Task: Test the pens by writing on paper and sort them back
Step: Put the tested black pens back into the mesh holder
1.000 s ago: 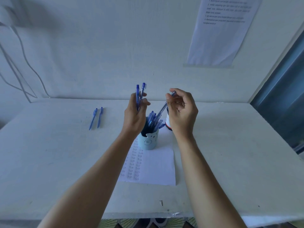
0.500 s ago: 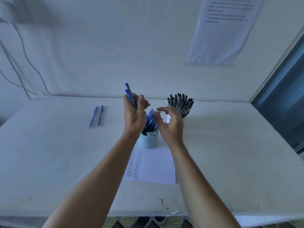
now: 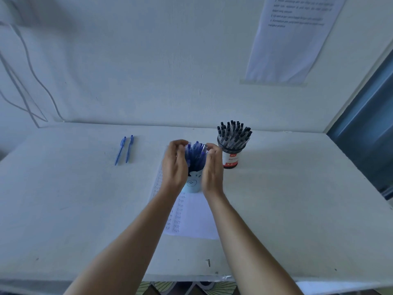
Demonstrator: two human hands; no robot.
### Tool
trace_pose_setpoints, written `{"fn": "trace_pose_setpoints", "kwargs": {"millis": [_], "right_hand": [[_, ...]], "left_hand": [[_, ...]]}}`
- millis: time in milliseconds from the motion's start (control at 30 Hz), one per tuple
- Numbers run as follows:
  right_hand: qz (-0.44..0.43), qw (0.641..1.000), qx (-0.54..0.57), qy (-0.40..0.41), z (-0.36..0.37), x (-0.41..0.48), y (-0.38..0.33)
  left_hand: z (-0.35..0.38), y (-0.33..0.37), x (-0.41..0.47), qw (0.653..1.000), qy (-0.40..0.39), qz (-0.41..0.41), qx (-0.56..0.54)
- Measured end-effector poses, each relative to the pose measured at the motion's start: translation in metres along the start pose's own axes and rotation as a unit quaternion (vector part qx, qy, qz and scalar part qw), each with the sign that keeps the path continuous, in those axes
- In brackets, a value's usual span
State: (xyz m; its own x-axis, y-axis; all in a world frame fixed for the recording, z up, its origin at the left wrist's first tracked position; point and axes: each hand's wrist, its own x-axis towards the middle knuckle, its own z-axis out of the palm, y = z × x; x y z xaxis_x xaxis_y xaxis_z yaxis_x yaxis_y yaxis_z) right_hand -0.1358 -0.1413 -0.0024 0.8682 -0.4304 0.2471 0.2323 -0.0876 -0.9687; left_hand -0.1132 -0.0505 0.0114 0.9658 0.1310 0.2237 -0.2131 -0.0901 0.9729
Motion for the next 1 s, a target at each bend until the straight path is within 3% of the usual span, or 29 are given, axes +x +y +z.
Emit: {"fn": "trace_pose_setpoints", "kwargs": {"millis": [167,367,467,567,667,767,867,1000], "right_hand": [[0.012,1.0,-0.003,0.01,0.007,0.013,-0.001],[0.052,0.998,-0.003,0.029,0.004,0.019,-0.012],[-0.042,0.992,-0.087,0.086,0.008,0.019,-0.02],[-0.198,0.948,-0.225,0.11,0.022,0.016,-0.038],[-0.263,0.922,-0.279,0.05,0.055,0.007,-0.052],[-0.262,0.918,-0.296,-0.044,0.096,-0.003,-0.058],[-0.186,0.902,-0.362,-0.145,0.129,-0.005,-0.052],[-0.036,0.904,-0.347,-0.249,0.162,0.005,-0.021]], "left_hand": [[0.001,0.0,0.005,0.997,0.008,-0.066,-0.042],[-0.008,0.001,0.01,0.995,-0.037,-0.046,-0.079],[-0.021,0.003,0.016,0.996,-0.057,-0.038,-0.061],[-0.043,0.006,0.026,0.997,-0.068,-0.021,-0.008],[-0.07,0.002,0.041,0.992,-0.098,-0.007,0.08],[-0.104,-0.013,0.057,0.964,-0.103,-0.028,0.243],[-0.142,-0.044,0.078,0.933,-0.03,-0.049,0.354],[-0.179,-0.082,0.102,0.918,0.005,-0.076,0.39]]}}
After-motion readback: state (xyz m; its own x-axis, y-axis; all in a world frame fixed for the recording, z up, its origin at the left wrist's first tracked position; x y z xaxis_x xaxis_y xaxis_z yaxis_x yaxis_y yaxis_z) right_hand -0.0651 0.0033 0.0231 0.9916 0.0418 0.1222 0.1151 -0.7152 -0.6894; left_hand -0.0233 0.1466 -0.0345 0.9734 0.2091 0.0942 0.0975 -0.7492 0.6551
